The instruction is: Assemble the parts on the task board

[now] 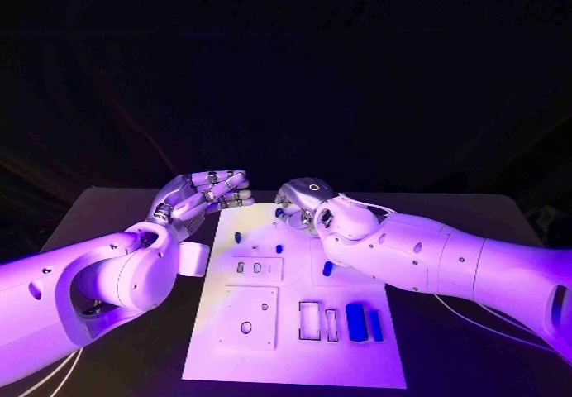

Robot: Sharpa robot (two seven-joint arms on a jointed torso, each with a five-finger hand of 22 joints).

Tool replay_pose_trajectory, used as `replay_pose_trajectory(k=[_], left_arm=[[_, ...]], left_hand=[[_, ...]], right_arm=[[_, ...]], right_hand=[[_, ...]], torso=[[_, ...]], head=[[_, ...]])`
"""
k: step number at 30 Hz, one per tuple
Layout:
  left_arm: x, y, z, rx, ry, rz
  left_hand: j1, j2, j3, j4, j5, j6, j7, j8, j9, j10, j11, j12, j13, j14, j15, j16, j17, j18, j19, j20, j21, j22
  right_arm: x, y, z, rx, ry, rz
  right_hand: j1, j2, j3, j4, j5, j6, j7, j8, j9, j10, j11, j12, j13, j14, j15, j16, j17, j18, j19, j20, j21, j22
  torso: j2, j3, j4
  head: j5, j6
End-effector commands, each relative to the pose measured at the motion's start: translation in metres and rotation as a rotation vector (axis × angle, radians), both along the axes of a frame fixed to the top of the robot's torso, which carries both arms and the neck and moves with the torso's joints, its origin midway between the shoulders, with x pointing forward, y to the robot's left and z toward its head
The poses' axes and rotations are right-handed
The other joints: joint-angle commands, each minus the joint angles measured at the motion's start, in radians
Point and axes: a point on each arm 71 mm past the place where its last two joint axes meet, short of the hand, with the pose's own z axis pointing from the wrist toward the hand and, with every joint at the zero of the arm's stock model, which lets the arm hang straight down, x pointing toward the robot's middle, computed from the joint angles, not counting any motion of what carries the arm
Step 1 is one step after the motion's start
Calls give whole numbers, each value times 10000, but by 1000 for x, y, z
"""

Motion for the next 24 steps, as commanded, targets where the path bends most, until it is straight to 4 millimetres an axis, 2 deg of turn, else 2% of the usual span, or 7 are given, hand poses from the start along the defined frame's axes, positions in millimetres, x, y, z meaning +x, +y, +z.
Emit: replay_pose_trajectory(k=[1,10,16,18,20,22,24], left_arm=[[0,-2,2,-88,-57,-197],[0,0,1,-53,6,-182],[1,2,1,-40,23,-168],[1,2,1,-36,28,-160],[2,2,0,-35,32,-161],[2,2,0,-36,33,-163],[3,2,0,-37,37,-168]], left_hand=[[-81,-9,37,-3,2,3,88,-64,-12,-7,84,-36,-5,62,-28,-55,-17,41,71,-9,41,-10],[-92,-23,43,-16,-3,-7,100,-95,-12,-22,95,-69,-5,54,-19,-90,-21,38,56,-4,37,-18],[-91,-25,44,-19,-3,-8,99,-99,-12,-24,96,-74,-5,52,-17,-95,-22,37,53,-3,36,-20],[-91,-25,44,-19,-3,-8,99,-99,-12,-24,96,-74,-5,52,-17,-95,-22,37,53,-3,36,-20],[-86,-23,50,-25,-1,-3,94,-100,-10,-21,94,-76,-4,53,-17,-99,-22,37,50,-2,36,-21],[-86,-23,50,-25,-1,-3,94,-100,-10,-21,94,-76,-4,53,-17,-99,-22,37,50,-2,36,-21],[-86,-23,50,-25,-1,-3,94,-100,-10,-21,94,-76,-4,53,-17,-99,-22,37,50,-2,36,-21]], right_arm=[[-2,-2,1,29,39,-11],[-17,-26,12,708,26,62],[-30,-67,30,1678,711,-208],[-32,-83,32,1837,1409,-417],[-33,-95,32,1936,1935,-604],[-33,-107,32,1940,2337,-781],[-32,-116,31,1908,2599,-953]], right_hand=[[-89,-127,-84,59,-94,-206,-1,-21,-55,-204,30,9,-5,289,57,-107,-145,173,-140,10,-190,-234],[-110,-97,-149,134,-18,-68,10,47,-42,-153,1,152,65,188,38,-371,-524,194,-164,14,-295,-317],[-204,-55,-99,285,64,371,30,181,31,1206,-227,922,425,401,-121,116,229,22,297,-101,303,556],[-561,-325,-375,491,142,258,52,96,-1,1852,-290,1303,681,469,-188,298,482,-41,453,-182,525,863],[-961,-594,-837,731,757,-53,95,18,-69,2169,-295,1555,899,498,-193,406,629,-87,550,-201,672,1069],[-1017,-674,-1260,809,1035,-156,49,38,-81,2539,-364,1976,1258,520,-245,505,766,-123,645,-242,819,1279],[-791,-565,-1925,875,1096,-176,-28,112,-57,2595,-460,2839,2148,543,-340,634,934,-167,741,-335,983,1518]], torso=[[-3,7,-2],[-41,0,-67],[-135,5,-213],[-171,5,-259],[-205,8,-301],[-228,15,-345],[-238,31,-378]], head=[[12,12],[30,73],[0,72],[-24,84],[-5,86],[21,91],[26,89]])
